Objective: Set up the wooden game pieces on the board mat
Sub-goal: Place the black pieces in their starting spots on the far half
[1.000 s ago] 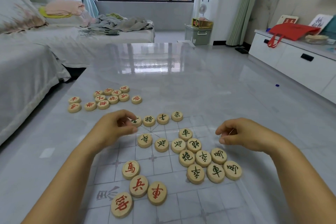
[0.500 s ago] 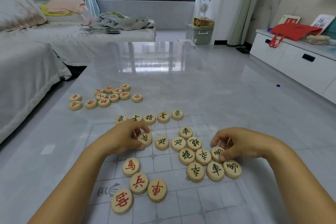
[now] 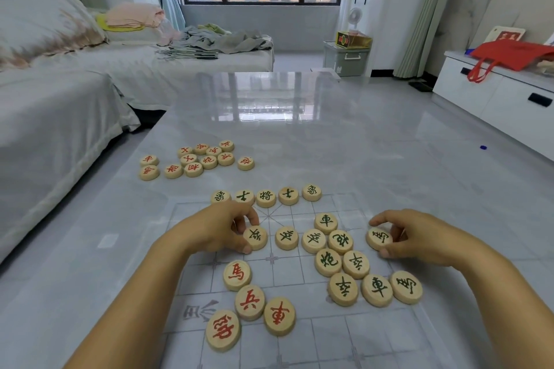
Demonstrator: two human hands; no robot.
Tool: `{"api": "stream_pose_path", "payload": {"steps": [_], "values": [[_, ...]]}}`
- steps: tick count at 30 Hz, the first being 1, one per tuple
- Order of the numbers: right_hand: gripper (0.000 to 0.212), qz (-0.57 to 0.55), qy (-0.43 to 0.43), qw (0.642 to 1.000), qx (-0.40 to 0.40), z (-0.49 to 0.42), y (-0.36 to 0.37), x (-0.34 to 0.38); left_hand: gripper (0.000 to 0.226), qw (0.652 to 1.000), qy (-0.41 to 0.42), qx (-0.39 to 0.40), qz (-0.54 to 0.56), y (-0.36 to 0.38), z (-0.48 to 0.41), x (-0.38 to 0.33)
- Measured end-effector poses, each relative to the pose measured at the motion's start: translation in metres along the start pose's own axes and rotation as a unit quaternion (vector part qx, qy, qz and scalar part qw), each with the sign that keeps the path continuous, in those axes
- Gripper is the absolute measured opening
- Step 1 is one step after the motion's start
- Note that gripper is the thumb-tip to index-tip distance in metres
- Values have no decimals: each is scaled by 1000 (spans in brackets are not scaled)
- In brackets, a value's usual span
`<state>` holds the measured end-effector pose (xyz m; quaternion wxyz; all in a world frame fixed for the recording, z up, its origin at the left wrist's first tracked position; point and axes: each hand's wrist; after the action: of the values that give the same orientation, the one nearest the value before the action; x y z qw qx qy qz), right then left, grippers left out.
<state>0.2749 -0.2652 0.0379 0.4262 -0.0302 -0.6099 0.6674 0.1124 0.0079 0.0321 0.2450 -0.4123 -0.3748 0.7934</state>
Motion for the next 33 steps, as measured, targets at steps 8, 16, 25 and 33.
{"api": "stream_pose_path", "payload": {"steps": [8,16,25,33], "values": [[30,-1,7,1000,-20,-1,0,-1,34,1000,-10,-11,-26,1,0,-1],[33,4,47,998,-41,-2,2,-2,38,991,0,-108,-83,-1,14,-23],[34,6,40,999,-21,2,-1,-2,41,970,216,-19,-111,43,50,-86],[30,2,31,999,-20,3,-2,-4,39,955,209,75,-195,46,51,-82]]}}
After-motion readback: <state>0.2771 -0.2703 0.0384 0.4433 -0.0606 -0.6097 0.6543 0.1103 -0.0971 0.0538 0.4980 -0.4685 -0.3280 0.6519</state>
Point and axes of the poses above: each hand's wrist, its own z-axis away from the middle knuckle, its own y-axis out of the palm, x = y × z, and after that the axes turned 13 degrees about -y, right-handed
